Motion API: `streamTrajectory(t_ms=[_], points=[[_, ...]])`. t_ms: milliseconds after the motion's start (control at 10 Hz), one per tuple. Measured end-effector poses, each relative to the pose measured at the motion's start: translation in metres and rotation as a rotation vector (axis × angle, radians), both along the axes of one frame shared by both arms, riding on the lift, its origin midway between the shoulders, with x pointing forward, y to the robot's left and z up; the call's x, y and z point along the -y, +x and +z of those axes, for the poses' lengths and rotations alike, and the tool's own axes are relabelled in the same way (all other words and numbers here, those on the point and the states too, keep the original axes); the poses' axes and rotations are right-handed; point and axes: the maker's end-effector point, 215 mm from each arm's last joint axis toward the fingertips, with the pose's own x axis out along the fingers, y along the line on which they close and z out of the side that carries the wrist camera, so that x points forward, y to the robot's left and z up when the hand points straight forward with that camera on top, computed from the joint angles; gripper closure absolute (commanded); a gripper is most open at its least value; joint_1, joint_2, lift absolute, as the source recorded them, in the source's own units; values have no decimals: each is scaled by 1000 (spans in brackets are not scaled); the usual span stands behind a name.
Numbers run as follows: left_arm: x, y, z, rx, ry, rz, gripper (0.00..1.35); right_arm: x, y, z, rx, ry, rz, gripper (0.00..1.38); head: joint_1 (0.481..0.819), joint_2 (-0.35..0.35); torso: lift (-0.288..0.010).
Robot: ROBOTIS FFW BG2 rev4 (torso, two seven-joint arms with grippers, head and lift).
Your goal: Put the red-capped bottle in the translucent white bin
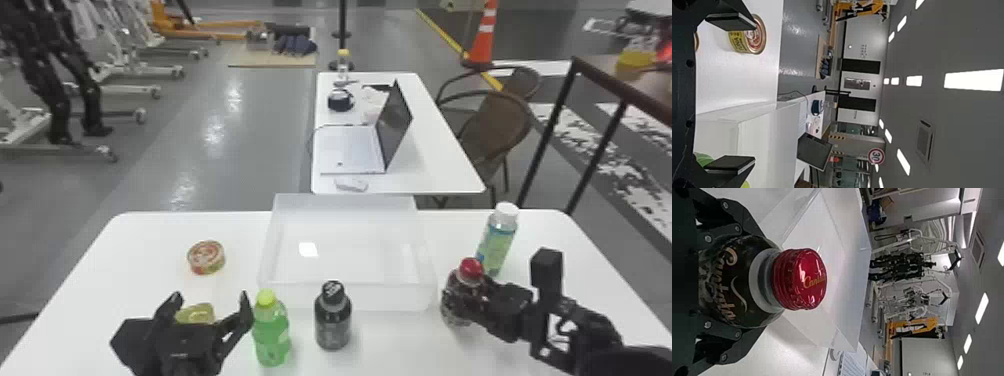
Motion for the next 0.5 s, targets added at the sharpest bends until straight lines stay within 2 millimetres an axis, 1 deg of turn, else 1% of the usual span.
streamTrajectory(t_ms=[100,300,500], points=[[0,1,1,1,-1,0,107,-2,-5,9,-4,7,0,1085,549,0,-100],[0,1,0,-1,-1,0,107,-4,-8,38,-5,4,-17,1084,549,0,-100],[0,1,-1,-4,-2,-1,107,-8,1,78,32,35,-38,1084,549,0,-100]])
